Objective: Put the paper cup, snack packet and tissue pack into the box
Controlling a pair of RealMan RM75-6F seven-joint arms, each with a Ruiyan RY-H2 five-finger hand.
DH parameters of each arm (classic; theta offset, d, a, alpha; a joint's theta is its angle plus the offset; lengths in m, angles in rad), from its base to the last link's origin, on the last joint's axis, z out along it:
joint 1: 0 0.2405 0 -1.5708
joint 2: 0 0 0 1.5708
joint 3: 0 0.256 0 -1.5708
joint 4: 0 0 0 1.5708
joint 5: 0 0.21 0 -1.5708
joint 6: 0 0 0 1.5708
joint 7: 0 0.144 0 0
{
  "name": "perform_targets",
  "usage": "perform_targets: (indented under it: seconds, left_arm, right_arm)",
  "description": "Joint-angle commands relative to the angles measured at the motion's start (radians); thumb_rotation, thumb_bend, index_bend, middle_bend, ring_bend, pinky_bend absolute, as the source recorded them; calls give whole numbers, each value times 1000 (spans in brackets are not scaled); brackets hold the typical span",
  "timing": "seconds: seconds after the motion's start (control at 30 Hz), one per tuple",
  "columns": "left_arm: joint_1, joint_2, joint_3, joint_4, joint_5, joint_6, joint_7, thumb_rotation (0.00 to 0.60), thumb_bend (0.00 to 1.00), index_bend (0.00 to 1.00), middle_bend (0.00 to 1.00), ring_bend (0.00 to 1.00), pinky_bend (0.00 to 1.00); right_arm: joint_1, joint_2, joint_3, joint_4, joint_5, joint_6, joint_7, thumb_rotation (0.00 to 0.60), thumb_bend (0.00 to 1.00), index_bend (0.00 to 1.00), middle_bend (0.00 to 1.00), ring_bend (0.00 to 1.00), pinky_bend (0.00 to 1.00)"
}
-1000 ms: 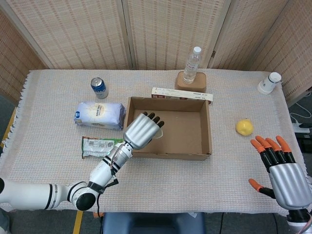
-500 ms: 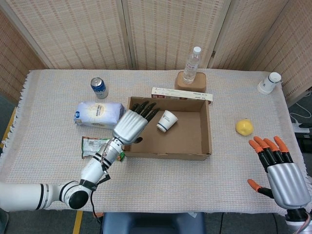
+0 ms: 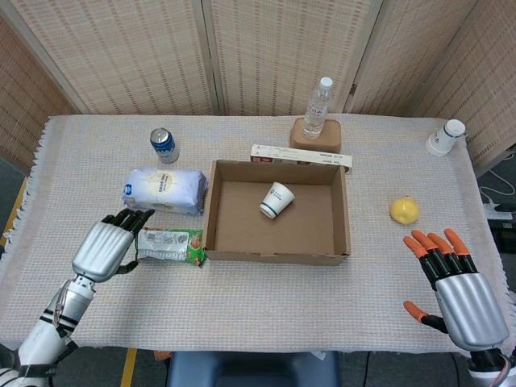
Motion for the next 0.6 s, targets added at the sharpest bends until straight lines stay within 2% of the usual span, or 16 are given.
perform_targets:
  seconds: [0.03, 0.2, 0.37, 0.6]
  left_arm:
    - [62, -92, 46, 127, 53, 19, -51, 600, 152, 130, 191, 167, 356]
    - [72, -173, 53, 227, 102, -13, -49, 600, 164, 170, 211, 158, 339]
    - [53, -229, 23, 294, 81, -79, -66, 600, 165, 178, 210, 146, 316]
    - [28, -284, -10, 378, 47, -153, -67, 600, 169, 115, 170, 129, 302]
  right_arm:
    - [0, 1, 1, 1, 2, 1, 1, 600, 0, 118, 96, 0, 0]
    - [1, 6, 8, 0, 22, 3, 2, 600, 0, 118, 96, 0, 0]
    - [-2, 6, 9, 0, 28, 6, -3, 600, 0, 118, 96, 0, 0]
    - [-3, 1, 13, 1, 44, 8, -14, 600, 0, 120, 97, 0, 0]
